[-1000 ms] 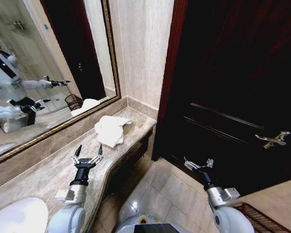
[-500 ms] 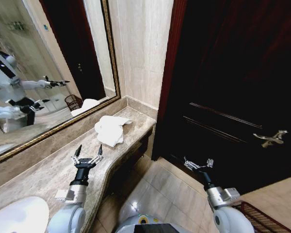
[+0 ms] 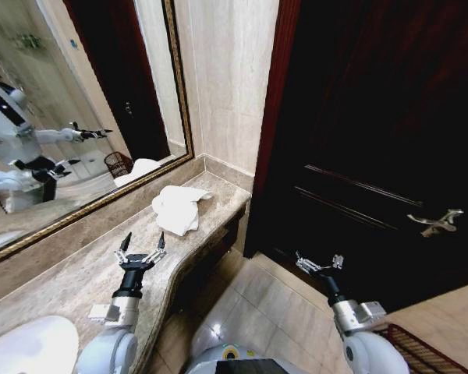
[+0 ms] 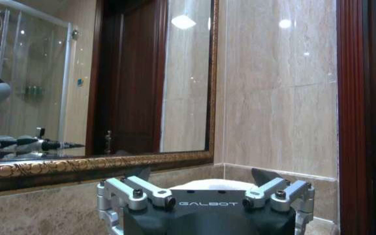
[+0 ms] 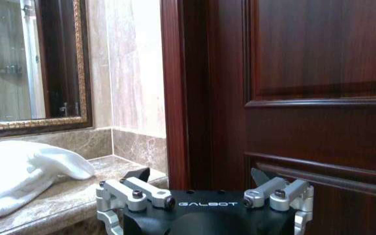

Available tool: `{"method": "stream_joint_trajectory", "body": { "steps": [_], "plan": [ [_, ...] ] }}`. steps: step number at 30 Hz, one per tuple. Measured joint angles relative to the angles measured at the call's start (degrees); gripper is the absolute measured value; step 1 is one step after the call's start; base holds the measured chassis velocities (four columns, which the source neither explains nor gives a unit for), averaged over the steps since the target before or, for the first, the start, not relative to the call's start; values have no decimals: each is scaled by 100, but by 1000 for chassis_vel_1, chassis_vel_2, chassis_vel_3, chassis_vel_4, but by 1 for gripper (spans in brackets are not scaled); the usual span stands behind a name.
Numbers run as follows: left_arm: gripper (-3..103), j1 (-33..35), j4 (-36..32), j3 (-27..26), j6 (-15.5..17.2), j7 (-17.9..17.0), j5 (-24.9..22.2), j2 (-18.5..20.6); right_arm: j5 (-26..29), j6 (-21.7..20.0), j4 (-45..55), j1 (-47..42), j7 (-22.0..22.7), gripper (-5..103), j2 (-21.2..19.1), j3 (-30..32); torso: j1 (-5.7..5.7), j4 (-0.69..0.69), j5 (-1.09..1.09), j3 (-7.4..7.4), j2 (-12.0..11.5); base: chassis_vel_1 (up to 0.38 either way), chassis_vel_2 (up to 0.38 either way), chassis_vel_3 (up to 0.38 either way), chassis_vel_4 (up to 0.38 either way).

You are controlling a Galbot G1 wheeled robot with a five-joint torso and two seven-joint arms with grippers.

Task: Discard the used towel into the hamper.

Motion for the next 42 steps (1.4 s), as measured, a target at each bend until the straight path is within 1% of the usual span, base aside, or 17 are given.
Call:
{"method": "stream_joint_trajectory", "body": {
  "steps": [13, 15, 16, 18, 19, 24, 27, 28, 29, 30, 31, 33, 36, 37, 38, 39, 42],
  "plan": [
    [100, 0, -2, 0, 2, 0, 0, 1, -58, -27, 82, 10, 2, 100, -8, 11, 0, -1, 3, 0, 0, 0, 0, 0, 0],
    [100, -26, -67, -3, 122, -51, -1, 34, -208, -169, 328, 4, 11, 100, -51, 47, 0, 2, -6, 0, 0, 0, 0, 0, 0],
    [100, -26, -67, -3, 122, -51, -1, 34, -208, -169, 328, 4, 11, 100, -51, 47, 0, 2, -6, 0, 0, 0, 0, 0, 0],
    [100, -156, -341, -46, 611, -284, -11, 185, -97, -225, 385, 18, -34, 100, -56, 53, 0, 0, 0, 0, 0, 0, 0, 0, 0],
    [100, -291, -540, -71, 912, -449, -156, 283, 27, -208, 362, 76, -59, 100, -41, 53, 0, 0, 1, 0, 0, 0, 0, 0, 0],
    [100, -354, -608, -82, 1013, -504, -319, 327, 86, -247, 343, 108, -69, 100, -26, 52, 0, 0, 0, 0, 0, 0, 0, 0, 0],
    [100, -304, -632, -118, 1243, -517, -409, 394, 145, -368, 355, 33, -134, 100, -64, 56, 1, 0, 0, 0, 0, 0, 0, 0, 0],
    [100, -309, -621, -127, 1405, -517, -466, 448, 145, -383, 350, 29, -167, 100, -72, 61, 1, 1, 0, 0, 0, 0, 0, 0, 0],
    [100, -309, -621, -127, 1405, -517, -466, 448, 145, -383, 350, 29, -167, 100, -72, 61, 1, 1, 0, 0, 0, 0, 0, 0, 0],
    [100, -335, -581, -132, 1514, -514, -532, 497, 145, -388, 339, 31, -178, 100, -75, 60, 0, 1, 1, 0, 0, 0, 0, 0, 0],
    [100, -420, -459, -137, 1671, -511, -645, 585, 144, -392, 312, 44, -184, 100, -83, 61, 0, 1, 1, 0, 0, 0, 0, 0, 0],
    [100, -520, -346, -140, 1749, -512, -707, 649, 145, -394, 301, 55, -186, 100, -88, 61, 0, 2, 0, 0, 0, 0, 0, 0, 0],
    [100, -1241, 297, -165, 1971, -394, -726, 979, 181, -417, 289, 97, -183, 100, -119, 65, 1, -1, -2, 0, 0, 0, 0, 0, 0],
    [100, -1241, 297, -165, 1971, -394, -726, 979, 181, -417, 289, 97, -183, 100, -119, 65, 1, -1, -2, 0, 0, 0, 0, 0, 0],
    [100, -1381, 377, -156, 2071, -385, -759, 1053, 186, -424, 288, 106, -183, 100, -128, 66, 1, -1, -1, 1, 0, 0, 0, 0, 0],
    [100, -1591, 475, -156, 2270, -375, -857, 1197, 191, -440, 272, 150, -182, 100, -153, 53, 1, -2, -3, 1, 0, 0, 0, 0, 0],
    [100, -1704, 529, -212, 2459, -367, -931, 1358, 191, -520, 215, 281, -189, 100, -215, -14, 1, -2, -2, 1, 0, 0, 0, 0, 0]
  ]
}}
